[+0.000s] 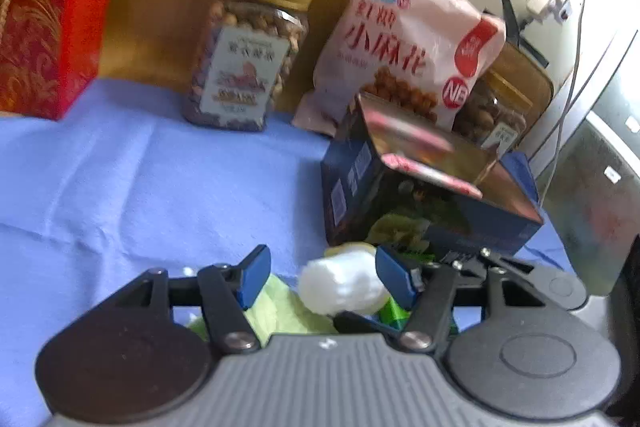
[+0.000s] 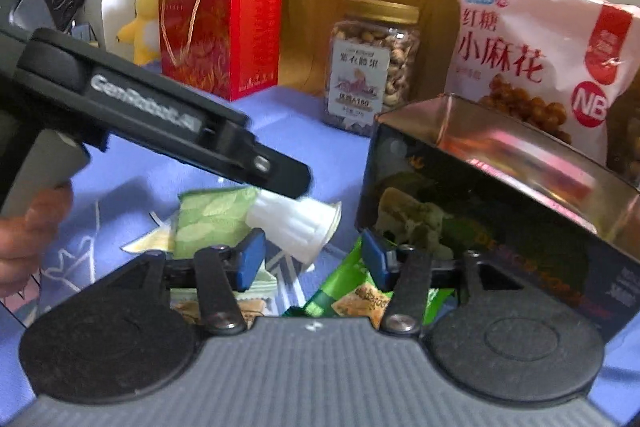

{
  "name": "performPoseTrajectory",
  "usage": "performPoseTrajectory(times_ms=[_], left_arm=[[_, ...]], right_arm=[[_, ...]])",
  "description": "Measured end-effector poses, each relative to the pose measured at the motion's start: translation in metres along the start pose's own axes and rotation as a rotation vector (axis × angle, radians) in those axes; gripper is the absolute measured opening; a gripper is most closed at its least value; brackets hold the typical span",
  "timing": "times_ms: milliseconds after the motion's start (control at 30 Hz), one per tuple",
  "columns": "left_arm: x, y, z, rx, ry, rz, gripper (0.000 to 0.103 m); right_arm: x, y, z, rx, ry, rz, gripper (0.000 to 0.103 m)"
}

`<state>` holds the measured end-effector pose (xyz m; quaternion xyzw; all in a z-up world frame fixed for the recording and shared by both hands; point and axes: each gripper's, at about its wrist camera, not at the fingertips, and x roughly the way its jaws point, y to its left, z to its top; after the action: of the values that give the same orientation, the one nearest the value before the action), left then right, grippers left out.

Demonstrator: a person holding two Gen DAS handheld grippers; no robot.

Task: Organize snacks
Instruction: 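Grasp the white plastic cup with the left gripper, then carry the white cup with the left gripper into the tin, release, withdraw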

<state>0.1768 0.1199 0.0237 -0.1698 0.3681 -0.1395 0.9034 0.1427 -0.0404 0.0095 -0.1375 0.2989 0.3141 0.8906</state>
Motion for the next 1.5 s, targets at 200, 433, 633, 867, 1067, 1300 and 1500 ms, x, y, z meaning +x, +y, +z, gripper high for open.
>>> performPoseTrajectory(times_ms=[200, 433, 633, 867, 1067, 1300, 1500], left_arm=[[0.006, 0.005, -0.003, -0.020, 0.010, -0.061, 0.048], [-0.027, -0.009, -0.013, -0.024, -0.020, -0.119, 0.045], [-0.039, -0.056, -0.045, 0.067, 0.007, -0.184, 0.045], [-0.022, -0.102, -0.087, 0.182, 0.118, -0.224, 0.045], [-0.031, -0.115, -0.104, 0.237, 0.115, -0.188, 0.049], [-0.038, -0.108, -0.110, 0.222, 0.130, -0.156, 0.048], [-0.047, -0.120, -0.103, 0.279, 0.089, -0.142, 0.047]], right_arm=[[0.010, -0.002, 0.005, 0.034, -0.005, 0.073, 0.049], [-0.028, 0.026, -0.005, -0.023, -0.082, -0.016, 0.046], [-0.087, 0.040, -0.041, -0.051, -0.134, -0.113, 0.046], [-0.127, 0.032, -0.091, 0.044, -0.076, -0.179, 0.046], [-0.137, 0.037, -0.108, 0.043, -0.068, -0.181, 0.047], [-0.135, 0.039, -0.113, 0.033, -0.066, -0.147, 0.047], [-0.138, 0.042, -0.109, 0.024, -0.103, -0.141, 0.045]])
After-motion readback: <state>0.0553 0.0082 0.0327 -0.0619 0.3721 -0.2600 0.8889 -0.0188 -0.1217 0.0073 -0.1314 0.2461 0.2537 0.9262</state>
